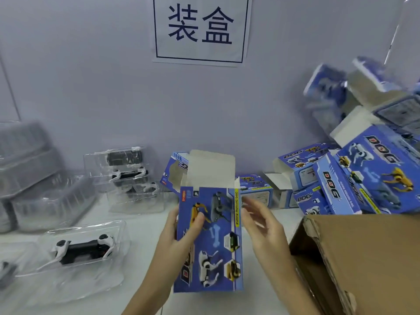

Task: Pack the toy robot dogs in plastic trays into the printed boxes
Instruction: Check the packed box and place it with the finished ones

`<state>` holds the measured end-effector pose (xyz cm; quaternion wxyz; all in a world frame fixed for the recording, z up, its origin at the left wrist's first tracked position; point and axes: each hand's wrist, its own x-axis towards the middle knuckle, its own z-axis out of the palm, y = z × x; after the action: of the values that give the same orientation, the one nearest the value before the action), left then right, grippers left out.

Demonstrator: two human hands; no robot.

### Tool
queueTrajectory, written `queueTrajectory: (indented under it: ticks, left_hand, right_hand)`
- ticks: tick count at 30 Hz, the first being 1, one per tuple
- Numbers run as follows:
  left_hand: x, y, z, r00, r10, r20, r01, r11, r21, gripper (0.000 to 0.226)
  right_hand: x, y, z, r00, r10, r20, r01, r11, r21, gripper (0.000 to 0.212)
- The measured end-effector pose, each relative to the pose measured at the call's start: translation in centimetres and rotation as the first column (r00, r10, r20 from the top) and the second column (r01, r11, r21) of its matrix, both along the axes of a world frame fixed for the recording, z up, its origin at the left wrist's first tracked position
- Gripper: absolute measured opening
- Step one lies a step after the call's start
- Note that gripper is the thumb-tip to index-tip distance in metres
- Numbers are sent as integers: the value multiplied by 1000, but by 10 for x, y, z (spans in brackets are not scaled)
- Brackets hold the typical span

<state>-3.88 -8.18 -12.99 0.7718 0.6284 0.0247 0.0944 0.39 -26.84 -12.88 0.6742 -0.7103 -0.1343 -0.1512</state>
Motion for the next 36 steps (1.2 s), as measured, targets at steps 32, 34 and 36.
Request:
queueTrajectory:
  ticks: [32, 34, 36]
  left_hand:
    - [-5, -20, -19, 981, 105, 161, -164, 894, 417, 104]
    - [-1, -17, -19, 982, 124, 140, -169, 911, 377, 95]
    - [3, -10, -18, 984, 142, 103, -169, 924, 344, 84]
  right_hand:
    - [-18, 27, -22, 989, 123, -80, -116, 989, 90, 35]
    - [-16, 26, -22, 980, 153, -129, -135, 981, 137, 35]
    - [-13, 23, -21, 969, 170, -181, -138, 975, 176, 31]
